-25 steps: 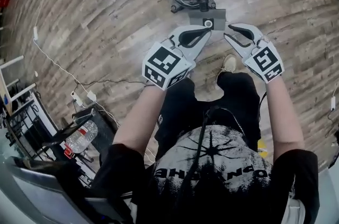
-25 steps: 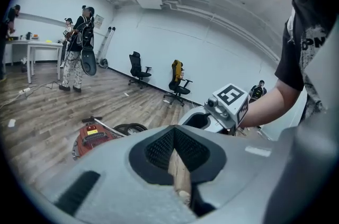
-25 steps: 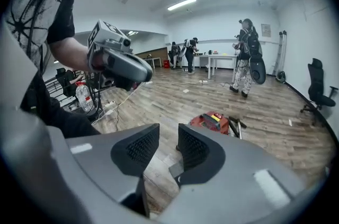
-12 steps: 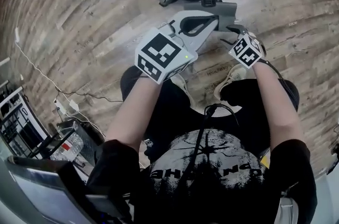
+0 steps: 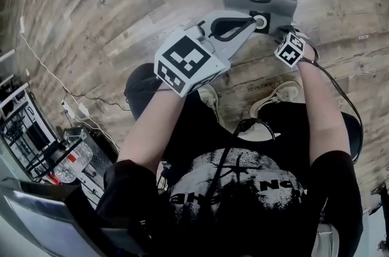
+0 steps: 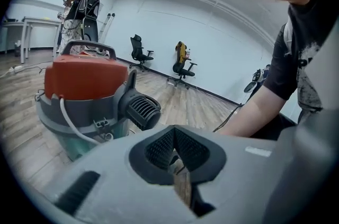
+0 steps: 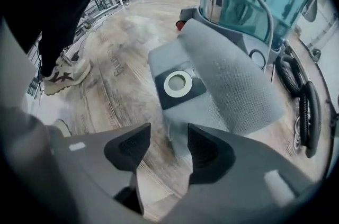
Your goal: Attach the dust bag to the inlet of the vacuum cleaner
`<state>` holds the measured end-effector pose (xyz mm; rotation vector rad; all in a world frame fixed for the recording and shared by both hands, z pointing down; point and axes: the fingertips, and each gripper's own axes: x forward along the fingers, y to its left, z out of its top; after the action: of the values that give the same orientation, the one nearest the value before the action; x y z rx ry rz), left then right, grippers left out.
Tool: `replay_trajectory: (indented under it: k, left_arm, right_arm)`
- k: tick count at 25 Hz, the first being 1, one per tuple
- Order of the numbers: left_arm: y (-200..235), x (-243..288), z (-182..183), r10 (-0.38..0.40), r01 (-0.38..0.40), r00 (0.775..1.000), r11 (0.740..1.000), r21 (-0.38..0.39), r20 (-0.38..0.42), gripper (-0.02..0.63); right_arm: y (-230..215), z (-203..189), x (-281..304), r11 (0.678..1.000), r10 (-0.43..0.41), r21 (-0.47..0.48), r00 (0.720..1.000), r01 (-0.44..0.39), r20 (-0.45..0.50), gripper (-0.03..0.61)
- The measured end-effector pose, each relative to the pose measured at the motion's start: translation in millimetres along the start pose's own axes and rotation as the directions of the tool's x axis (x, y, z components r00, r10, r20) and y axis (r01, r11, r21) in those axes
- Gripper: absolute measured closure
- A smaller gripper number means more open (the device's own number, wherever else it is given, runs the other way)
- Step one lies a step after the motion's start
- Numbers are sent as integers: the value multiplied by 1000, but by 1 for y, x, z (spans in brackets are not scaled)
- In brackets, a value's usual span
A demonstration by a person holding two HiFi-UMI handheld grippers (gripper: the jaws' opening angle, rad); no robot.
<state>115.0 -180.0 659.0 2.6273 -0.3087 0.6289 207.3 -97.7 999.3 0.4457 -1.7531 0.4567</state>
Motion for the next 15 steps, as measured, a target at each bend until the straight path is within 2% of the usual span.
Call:
replay_trajectory:
  k: [4,5,7,9,12,15]
  left_arm:
    - [-1,-3,3,11,-11,1000,1000,-17,13,612]
    - [0,-3,3,15,-15,1000,1000,-17,15,612]
    - [3,-3,-1,22,-22,1000,1000,-20,11,612]
    - [6,-2,-7,30,-30,1000,999,-14,-3,612]
    - [7,0,-11,31,-31,999,999,-7,-10,612]
    - [4,1,-13,29,-29,999,1000,-5,-13,612]
  right_arm:
    - [-5,-5,20,997,-22,-76,999,19,-34,365]
    - [-7,-6,25,994,-32,-103,998,26,-54,385]
    - [-5,-11,38,990,-33,-140,994,18,-104,466]
    - [0,-15,50,991,-28,-133,990,9,-137,508]
    - [1,-16,54,997,1,-72,992,-10,-125,512]
    - [2,-17,53,998,5,-66,995,-12,-102,515]
